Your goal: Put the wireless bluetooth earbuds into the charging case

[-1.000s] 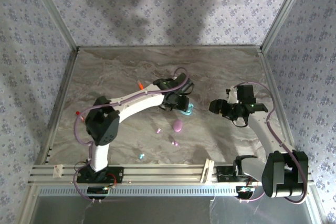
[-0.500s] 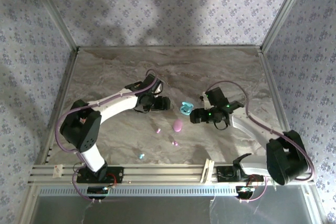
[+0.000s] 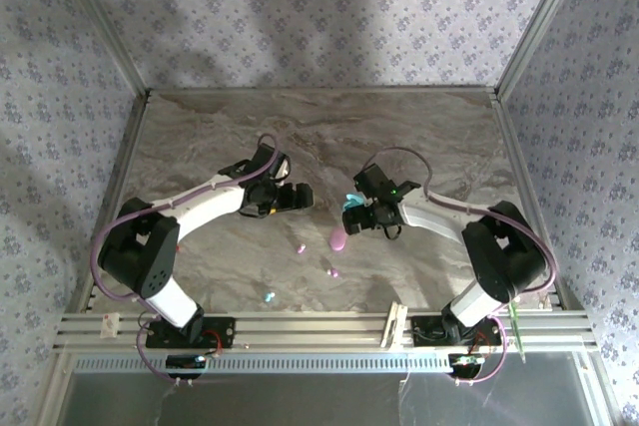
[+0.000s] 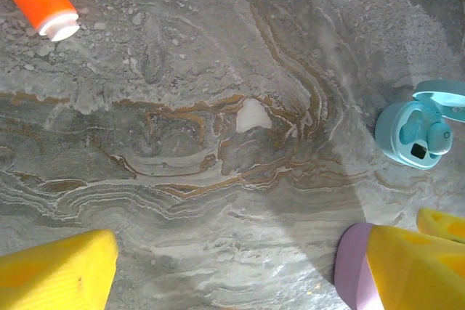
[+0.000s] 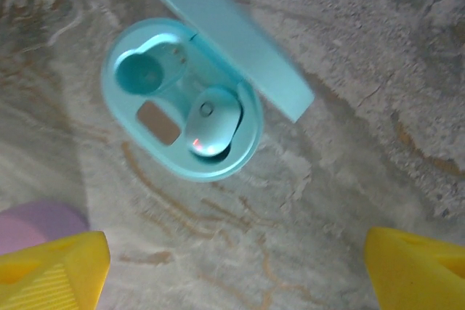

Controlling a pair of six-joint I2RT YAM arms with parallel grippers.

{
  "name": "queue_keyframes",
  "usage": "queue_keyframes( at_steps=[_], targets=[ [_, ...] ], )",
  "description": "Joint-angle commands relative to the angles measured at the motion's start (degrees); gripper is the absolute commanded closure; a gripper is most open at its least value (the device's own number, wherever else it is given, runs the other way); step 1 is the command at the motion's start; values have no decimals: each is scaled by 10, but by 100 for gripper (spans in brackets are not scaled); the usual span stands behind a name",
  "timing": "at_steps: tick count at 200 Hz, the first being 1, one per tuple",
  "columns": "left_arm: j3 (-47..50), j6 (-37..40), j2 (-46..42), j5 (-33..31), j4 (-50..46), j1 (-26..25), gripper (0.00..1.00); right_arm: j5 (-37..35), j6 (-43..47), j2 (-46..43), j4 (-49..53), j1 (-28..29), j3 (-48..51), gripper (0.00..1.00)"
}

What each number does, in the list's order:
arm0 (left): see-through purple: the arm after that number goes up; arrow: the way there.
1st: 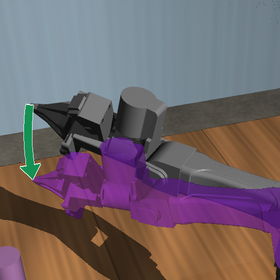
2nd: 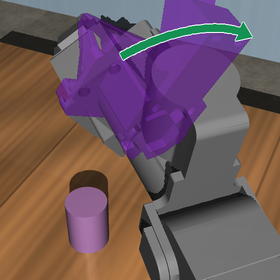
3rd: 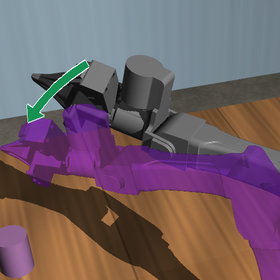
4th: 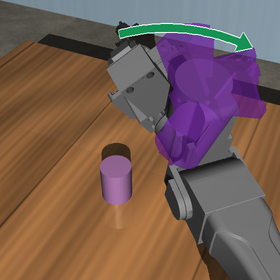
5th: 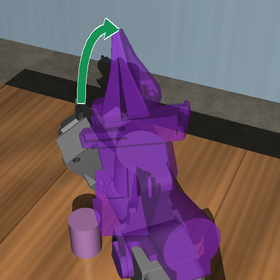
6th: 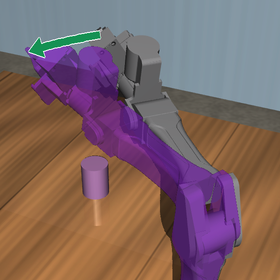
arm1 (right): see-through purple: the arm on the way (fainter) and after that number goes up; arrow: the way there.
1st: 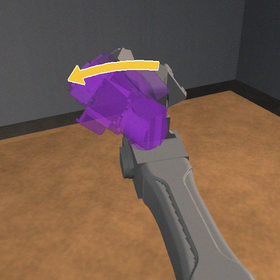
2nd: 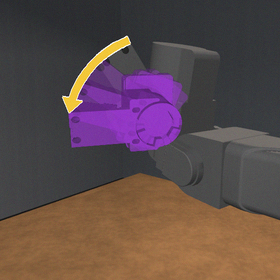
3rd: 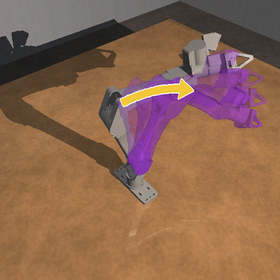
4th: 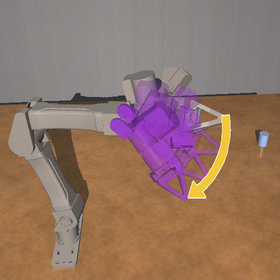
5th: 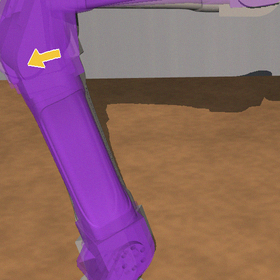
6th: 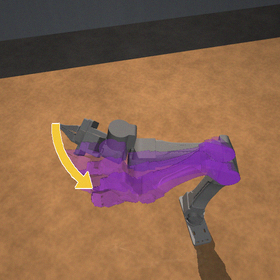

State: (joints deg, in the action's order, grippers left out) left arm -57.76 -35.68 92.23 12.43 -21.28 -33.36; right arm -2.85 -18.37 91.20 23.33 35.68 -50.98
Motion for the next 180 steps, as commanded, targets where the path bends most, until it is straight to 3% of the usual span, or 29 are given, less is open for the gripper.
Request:
queue_keyframes(
  at_steps=[1, 42, 124, 180],
  targets=[
    [5, -2, -21, 10, 9, 6, 10, -61, 6, 21, 15, 1, -25, 8],
    [4, -2, -20, 11, 9, 8, 6, -93, 10, 49, 23, -6, -40, 7],
    [6, -7, -19, 14, 12, 7, 3, -65, 11, 55, 8, -45, -36, 8],
    [31, -14, -75, 13, 12, 8, 0, -24, -1, -66, 44, -59, 1, 7]
  ],
)
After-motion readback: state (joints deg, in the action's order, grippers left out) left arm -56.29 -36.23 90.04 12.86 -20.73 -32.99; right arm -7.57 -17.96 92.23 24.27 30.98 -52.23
